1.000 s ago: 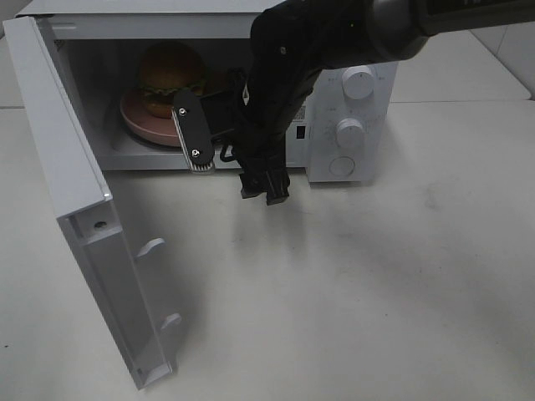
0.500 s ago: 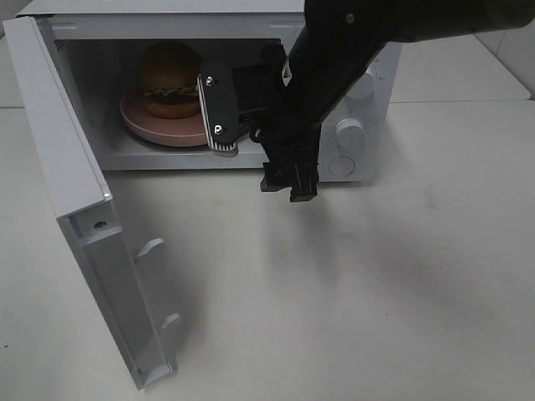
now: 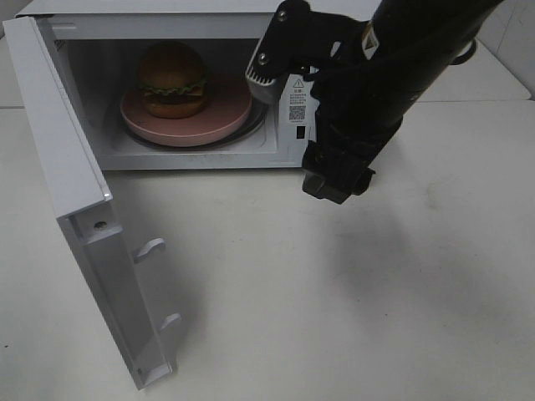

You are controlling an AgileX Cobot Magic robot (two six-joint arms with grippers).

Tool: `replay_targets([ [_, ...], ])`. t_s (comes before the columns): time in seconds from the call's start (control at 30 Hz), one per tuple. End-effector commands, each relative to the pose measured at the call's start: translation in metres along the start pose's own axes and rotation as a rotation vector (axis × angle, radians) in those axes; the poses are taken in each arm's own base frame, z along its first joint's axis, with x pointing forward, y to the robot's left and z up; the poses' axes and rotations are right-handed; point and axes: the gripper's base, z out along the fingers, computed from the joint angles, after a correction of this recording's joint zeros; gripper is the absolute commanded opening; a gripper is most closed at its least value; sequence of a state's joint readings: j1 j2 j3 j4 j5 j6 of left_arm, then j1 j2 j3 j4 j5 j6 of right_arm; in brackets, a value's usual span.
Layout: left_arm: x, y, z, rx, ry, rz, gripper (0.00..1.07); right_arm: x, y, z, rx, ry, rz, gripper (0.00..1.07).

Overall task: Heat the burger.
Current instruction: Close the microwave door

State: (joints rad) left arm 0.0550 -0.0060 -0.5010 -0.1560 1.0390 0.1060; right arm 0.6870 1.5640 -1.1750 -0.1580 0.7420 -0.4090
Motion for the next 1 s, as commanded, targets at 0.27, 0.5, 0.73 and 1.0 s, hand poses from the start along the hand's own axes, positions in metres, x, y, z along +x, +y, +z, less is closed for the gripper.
replay_targets([
  [0.27,0.002,0.0,-0.002,-0.001,-0.028,-0.005,1.0,0.031,0.008,-0.046,-0.018,0.144,0.335,0.76],
  [0.5,0.002,0.0,-0.002,-0.001,-0.028,-0.005,1.0,0.046,0.015,-0.069,-0.051,0.219,0.36,0.76],
  [0.73,0.002,0.0,-0.002,-0.001,-0.028,-0.005,1.0,0.058,0.018,-0.099,-0.028,0.162,0.396,0.76],
  [1.0,0.002,0.0,-0.002,-0.001,-0.028,-0.005,1.0,0.086,0.031,-0.119,-0.012,0.116,0.423,0.76],
])
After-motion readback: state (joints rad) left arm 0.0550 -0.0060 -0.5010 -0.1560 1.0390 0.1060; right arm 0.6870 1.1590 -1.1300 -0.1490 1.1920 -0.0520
